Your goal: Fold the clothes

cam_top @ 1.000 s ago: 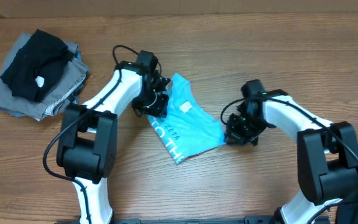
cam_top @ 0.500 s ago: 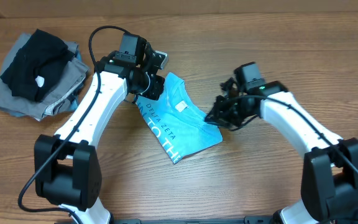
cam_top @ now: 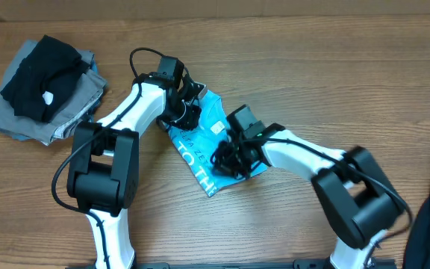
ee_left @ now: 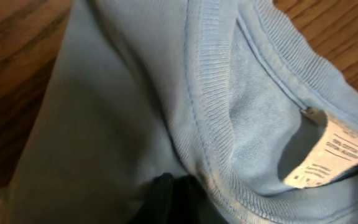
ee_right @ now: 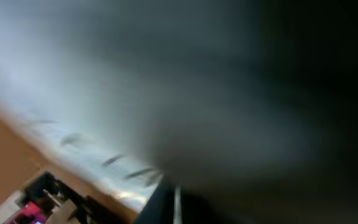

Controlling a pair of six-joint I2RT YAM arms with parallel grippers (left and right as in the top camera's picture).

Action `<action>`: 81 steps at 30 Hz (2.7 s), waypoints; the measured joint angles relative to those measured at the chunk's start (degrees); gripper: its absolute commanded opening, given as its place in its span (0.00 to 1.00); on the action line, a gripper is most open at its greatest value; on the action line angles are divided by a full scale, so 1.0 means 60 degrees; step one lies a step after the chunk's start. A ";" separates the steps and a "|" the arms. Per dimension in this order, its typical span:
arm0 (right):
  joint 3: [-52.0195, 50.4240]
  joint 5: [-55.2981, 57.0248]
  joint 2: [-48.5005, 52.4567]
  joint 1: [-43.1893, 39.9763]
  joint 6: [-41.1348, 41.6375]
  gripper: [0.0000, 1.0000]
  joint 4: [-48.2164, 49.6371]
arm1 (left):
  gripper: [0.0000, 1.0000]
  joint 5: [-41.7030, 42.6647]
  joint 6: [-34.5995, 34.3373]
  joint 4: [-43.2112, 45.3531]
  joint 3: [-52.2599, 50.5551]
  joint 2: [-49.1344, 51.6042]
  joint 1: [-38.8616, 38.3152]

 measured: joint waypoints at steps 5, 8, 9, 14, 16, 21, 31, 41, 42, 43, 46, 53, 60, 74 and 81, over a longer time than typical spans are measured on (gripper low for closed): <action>0.0215 -0.0073 0.0036 -0.0423 0.0506 0.04 -0.1286 | 0.19 0.0280 -0.0080 -0.0197 0.0015 0.0000 0.0310; 0.0222 -0.0076 -0.0004 -0.1111 0.0302 0.05 -0.1942 | 0.29 0.0455 -0.0149 -0.0605 0.0069 -0.0004 0.0648; 0.0222 -0.0062 -0.0022 -0.1435 0.0146 0.05 -0.2080 | 0.32 0.0484 -0.0175 -0.0718 0.0077 -0.0007 0.0754; 0.0499 0.0397 -0.0040 -0.3271 -0.1410 0.08 -0.2663 | 0.59 0.0379 -0.0335 -0.1188 0.0080 -0.0102 0.1111; 0.0747 0.0612 -0.0022 -0.3865 -0.2259 0.11 -0.2841 | 0.61 0.0364 -0.0386 -0.1308 0.0080 -0.0215 0.1133; 0.1483 0.0630 -0.0018 -0.4725 -0.4047 0.14 -0.3934 | 0.63 0.0488 -0.0484 -0.1876 0.0084 -0.0648 0.1198; 0.1916 -0.0219 -0.0543 -0.4095 -0.4991 0.13 -0.4827 | 0.71 0.2543 -0.0612 -0.3085 0.0036 -0.0736 0.1519; 0.0845 0.0969 -0.0579 -0.2470 -0.2295 0.11 -0.2022 | 0.84 0.3158 -0.1457 -0.2040 -0.1902 -0.0765 0.1461; 0.0674 0.1020 -0.0576 -0.2419 -0.2029 0.11 -0.1836 | 0.85 0.3410 -0.1603 -0.1883 -0.2091 -0.0772 0.1464; 0.0448 0.1086 -0.0579 -0.2386 -0.1708 0.10 -0.1621 | 0.84 0.3592 -0.1800 -0.1694 -0.2248 -0.0838 0.1468; 0.0164 0.1100 -0.0586 -0.2408 -0.1118 0.10 -0.1264 | 0.83 0.4018 -0.2470 -0.0951 -0.2681 -0.1027 0.1457; 0.0153 0.1111 -0.0594 -0.2415 -0.0630 0.08 -0.1242 | 0.76 0.4594 -0.4102 0.0219 -0.3238 -0.1137 0.0991; 0.0149 0.1115 -0.0594 -0.2415 -0.0492 0.08 -0.1260 | 0.71 0.4422 -0.5697 0.1086 -0.3311 -0.1217 -0.0047; 0.0142 0.1111 -0.0594 -0.2448 -0.0554 0.04 -0.1319 | 0.04 0.3293 -0.6594 0.2175 -0.3475 -0.1231 -0.0557; 0.0168 0.1239 -0.1246 -0.2827 -0.1588 0.05 -0.2903 | 0.04 0.3104 -0.4951 0.1956 -0.3468 -0.1392 -0.0364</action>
